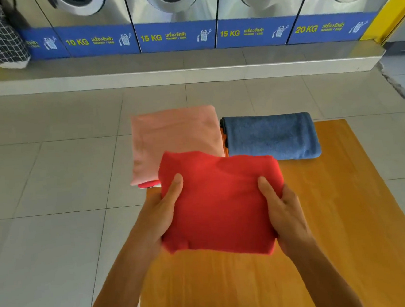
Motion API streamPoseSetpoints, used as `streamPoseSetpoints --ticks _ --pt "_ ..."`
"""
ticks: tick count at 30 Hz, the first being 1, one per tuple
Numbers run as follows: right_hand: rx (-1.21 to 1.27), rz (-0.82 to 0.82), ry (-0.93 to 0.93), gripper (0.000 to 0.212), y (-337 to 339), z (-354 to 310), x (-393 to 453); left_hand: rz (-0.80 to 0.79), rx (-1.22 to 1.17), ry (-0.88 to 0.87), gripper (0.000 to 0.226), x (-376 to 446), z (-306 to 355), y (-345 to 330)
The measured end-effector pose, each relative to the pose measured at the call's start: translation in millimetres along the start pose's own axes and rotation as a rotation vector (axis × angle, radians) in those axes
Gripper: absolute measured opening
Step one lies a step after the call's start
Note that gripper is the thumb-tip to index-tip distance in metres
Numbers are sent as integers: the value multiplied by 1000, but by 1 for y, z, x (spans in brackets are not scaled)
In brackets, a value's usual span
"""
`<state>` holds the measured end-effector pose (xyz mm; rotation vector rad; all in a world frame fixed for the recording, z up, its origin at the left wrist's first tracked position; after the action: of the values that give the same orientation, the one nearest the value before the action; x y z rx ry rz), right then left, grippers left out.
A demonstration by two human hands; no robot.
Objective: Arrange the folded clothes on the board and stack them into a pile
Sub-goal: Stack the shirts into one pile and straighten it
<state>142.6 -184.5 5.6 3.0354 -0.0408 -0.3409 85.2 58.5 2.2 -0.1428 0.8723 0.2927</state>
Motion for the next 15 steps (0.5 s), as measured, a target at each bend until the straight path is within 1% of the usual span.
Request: streamPoseSetpoints --ticks 4,6,8,11,13,15 --pt "18 -131 149 24 -52 -69 53 159 -25 -117 60 2 71 40" --pt "-6 -171 175 23 -80 -89 87 246 -46 -165 63 14 103 59" --pt "-29 -205 192 30 -108 -100 124 320 -75 -194 68 32 129 74" --pt "-87 -215 169 42 -139 -98 171 391 -100 -207 68 65 153 90" --pt "-148 -211 135 43 -150 -82 191 438 -64 -172 70 90 153 96" --pt "-236 -203 89 40 -151 -57 199 462 0 -110 70 116 136 96"
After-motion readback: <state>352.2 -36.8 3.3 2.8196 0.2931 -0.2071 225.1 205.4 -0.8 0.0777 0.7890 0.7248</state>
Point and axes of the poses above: each hand's wrist, its own x-axis towards the middle knuckle, its own y-axis out of the back of the hand, z = x × y, the point moved 9 cm from there along x, towards the middle knuckle, and after that the axes turned 12 degrees about y, right-handed, at the moved point
